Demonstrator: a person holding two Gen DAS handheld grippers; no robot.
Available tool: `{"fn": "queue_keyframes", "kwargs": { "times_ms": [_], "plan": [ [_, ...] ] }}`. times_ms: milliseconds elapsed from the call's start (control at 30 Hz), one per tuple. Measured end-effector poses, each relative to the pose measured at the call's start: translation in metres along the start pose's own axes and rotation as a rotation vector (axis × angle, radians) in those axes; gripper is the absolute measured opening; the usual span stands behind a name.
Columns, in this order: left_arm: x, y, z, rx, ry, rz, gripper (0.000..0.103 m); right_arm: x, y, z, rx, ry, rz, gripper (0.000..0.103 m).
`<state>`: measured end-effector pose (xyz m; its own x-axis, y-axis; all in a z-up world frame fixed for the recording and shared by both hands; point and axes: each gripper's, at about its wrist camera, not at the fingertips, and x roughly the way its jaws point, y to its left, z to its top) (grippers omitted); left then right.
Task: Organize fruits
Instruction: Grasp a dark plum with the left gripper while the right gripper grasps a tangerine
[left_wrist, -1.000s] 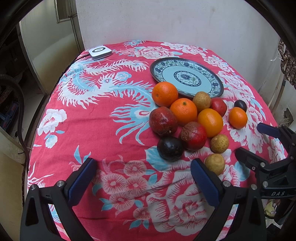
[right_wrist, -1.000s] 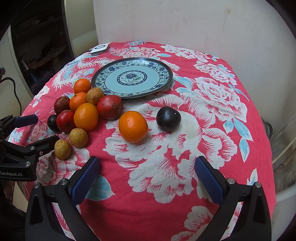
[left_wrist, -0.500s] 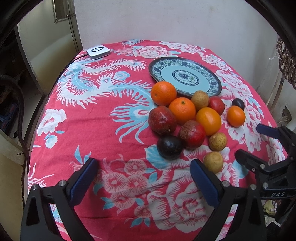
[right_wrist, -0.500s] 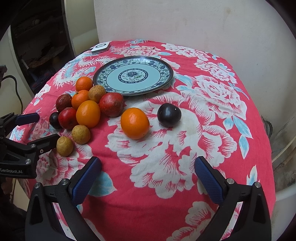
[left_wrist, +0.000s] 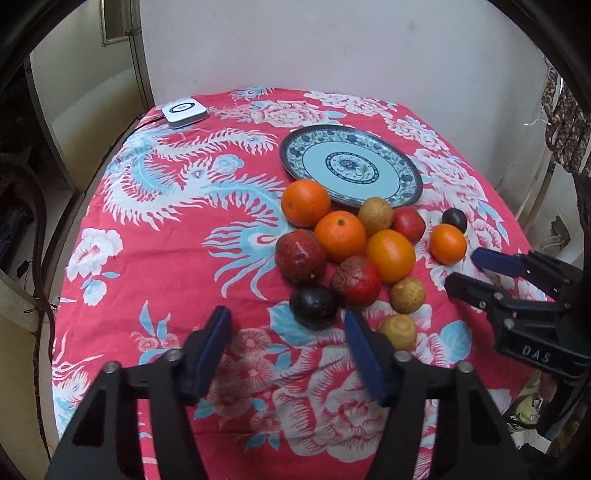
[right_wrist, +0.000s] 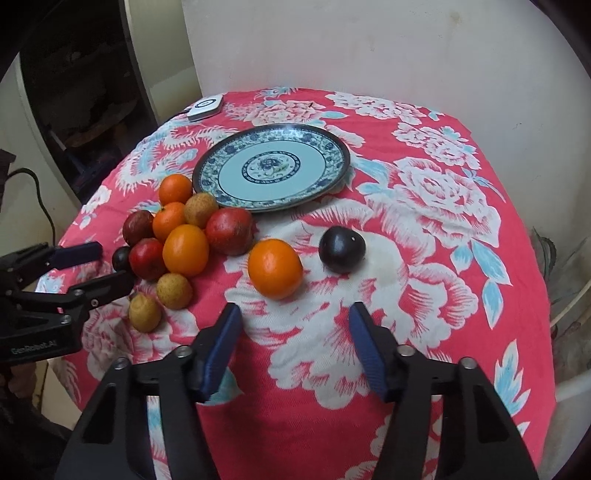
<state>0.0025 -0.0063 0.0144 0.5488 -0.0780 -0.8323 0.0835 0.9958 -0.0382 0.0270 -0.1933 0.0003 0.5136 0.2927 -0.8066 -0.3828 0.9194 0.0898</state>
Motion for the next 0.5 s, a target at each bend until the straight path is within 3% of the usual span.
{"fn": "queue_keyframes", "kwargs": {
  "times_ms": [433,500],
  "plan": [
    [0.002,-0.003,0.0,0.012,-0.005,-0.069,0.029,0.009,0.002,0.012,-0.002,-0.018,0.044,0.043],
    [0.001,-0.004,0.0,0.014,-0.007,-0.072,0.028,0.009,0.002,0.013,0.0,-0.022,0.048,0.039]
  ]
}}
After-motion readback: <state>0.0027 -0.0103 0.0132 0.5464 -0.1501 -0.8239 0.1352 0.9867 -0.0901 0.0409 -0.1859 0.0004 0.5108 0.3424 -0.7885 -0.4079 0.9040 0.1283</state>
